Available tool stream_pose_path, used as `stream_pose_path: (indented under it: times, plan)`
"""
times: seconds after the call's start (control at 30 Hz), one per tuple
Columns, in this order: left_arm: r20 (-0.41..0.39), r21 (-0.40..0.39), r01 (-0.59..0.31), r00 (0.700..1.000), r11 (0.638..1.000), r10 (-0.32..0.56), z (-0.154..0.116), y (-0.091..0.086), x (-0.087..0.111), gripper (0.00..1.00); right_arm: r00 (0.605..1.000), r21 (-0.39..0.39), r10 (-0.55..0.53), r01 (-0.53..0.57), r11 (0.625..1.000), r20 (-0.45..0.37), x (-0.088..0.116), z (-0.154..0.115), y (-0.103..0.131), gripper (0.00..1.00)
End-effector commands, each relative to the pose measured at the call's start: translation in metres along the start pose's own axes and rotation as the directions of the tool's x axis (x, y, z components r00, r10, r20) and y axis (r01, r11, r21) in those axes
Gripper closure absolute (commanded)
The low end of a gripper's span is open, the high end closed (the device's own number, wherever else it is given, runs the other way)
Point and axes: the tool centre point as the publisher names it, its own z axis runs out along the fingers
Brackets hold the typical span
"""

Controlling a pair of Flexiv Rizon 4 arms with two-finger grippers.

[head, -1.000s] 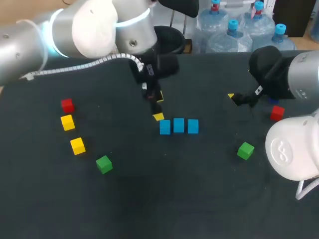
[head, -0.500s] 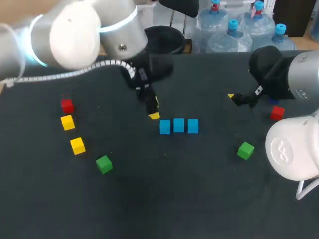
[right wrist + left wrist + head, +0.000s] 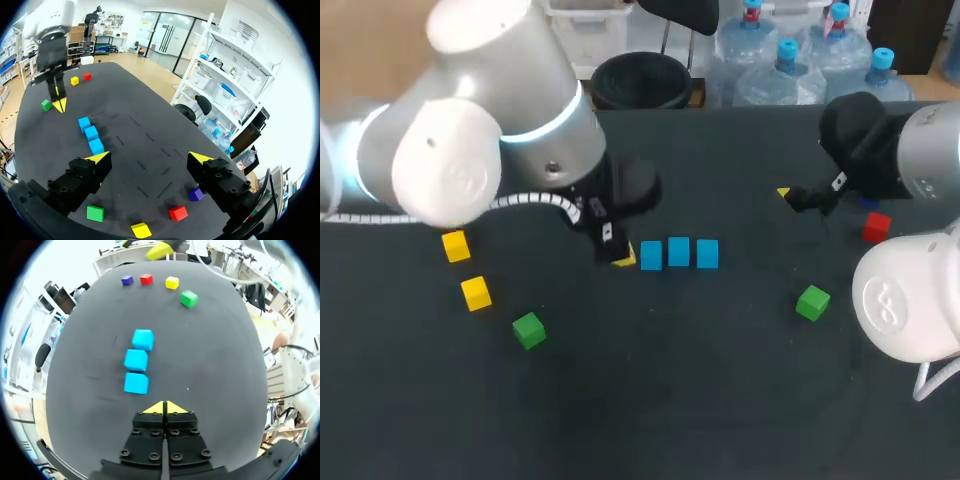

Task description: Place the blue cubes, place green cubes on the blue cubes, place the yellow cubes on the green cubes, then place the red cubes on the yellow cubes, and place purple cube on the red cubes.

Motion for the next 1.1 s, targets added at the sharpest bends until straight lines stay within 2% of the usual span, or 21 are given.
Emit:
stream_pose_path:
  times: [0.03, 0.33, 0.73, 1.1]
  plan:
    - [-0.012, -0.018, -0.015, 1.0, 1.0, 0.015, 0.01, -0.006, 0.004, 1.0, 1.0, -0.002, 0.0, 0.0, 1.0, -0.001, 0.0, -0.001, -0.001, 0.0]
    - [-0.02, -0.004, -0.063, 0.998, 0.998, 0.063, 0.027, -0.008, -0.002, 1.0, 1.0, -0.002, 0.0, 0.0, 1.0, -0.001, 0.0, -0.001, -0.001, 0.0]
    - [-0.013, -0.031, -0.079, 0.997, 0.996, 0.079, 0.048, 0.019, -0.008, 1.0, 1.0, -0.002, 0.0, 0.0, 1.0, -0.001, 0.0, -0.001, -0.001, 0.0]
    - [-0.017, -0.017, -0.074, 0.997, 0.997, 0.074, 0.053, 0.026, -0.009, 1.0, 1.0, -0.002, 0.0, 0.0, 1.0, -0.001, 0.0, -0.001, -0.001, 0.0]
